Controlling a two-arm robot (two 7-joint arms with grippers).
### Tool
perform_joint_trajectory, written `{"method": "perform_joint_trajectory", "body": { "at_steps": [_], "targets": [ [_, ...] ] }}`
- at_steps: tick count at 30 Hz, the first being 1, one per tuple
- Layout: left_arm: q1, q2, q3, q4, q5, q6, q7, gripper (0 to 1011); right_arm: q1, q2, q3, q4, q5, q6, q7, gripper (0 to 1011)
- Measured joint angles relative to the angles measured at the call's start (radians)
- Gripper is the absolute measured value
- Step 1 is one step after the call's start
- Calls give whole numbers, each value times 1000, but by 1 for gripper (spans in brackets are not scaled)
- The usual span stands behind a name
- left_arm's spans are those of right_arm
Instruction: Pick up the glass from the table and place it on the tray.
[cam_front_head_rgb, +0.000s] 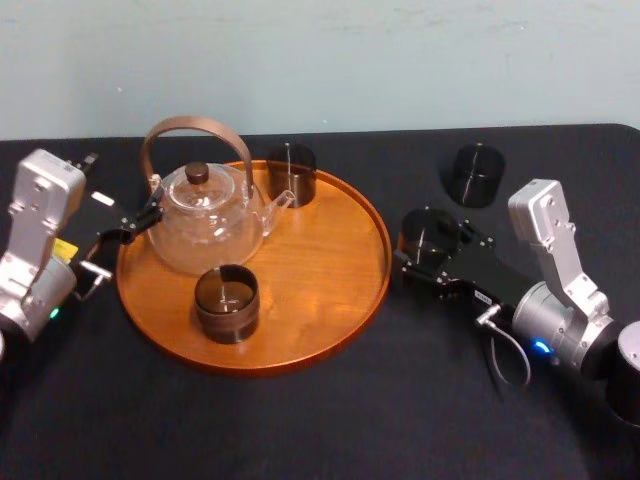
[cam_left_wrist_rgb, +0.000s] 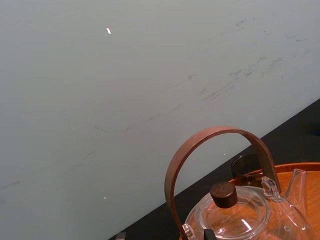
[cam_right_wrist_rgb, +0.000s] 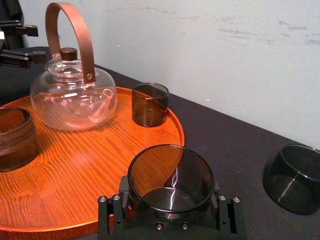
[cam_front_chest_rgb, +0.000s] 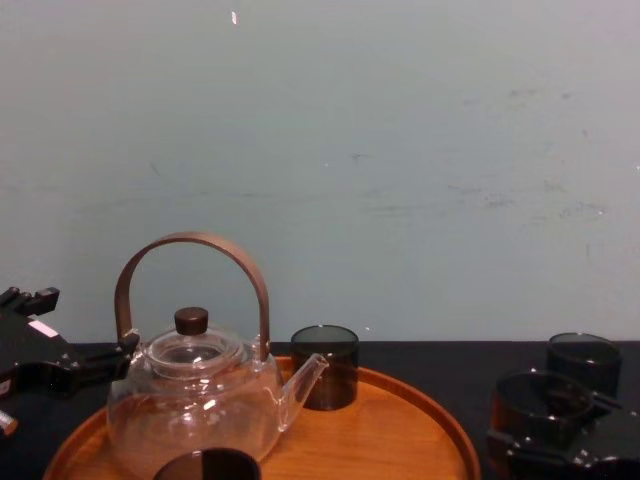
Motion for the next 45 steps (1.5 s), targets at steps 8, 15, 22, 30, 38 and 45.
{"method": "perform_joint_trajectory", "body": {
  "at_steps": [8,15,22,30,38,45],
  "targets": [
    [0,0,0,0,0,0,0,1010,-9,13,-7,-60,-3,48,-3,908],
    [0,0,0,0,0,0,0,1010,-8,21,-10,-96,5,88,-4,908],
    [0,0,0,0,0,0,0,1009,-5,26,-18,-118,6,107,-9,908],
    [0,0,0,0,0,0,0,1009,-2,31,-23,-134,5,113,-11,908],
    [0,0,0,0,0,0,0,1010,4,29,-34,-139,4,114,-10,908],
    [0,0,0,0,0,0,0,1010,17,20,-53,-128,-2,113,-6,908]
  ]
}}
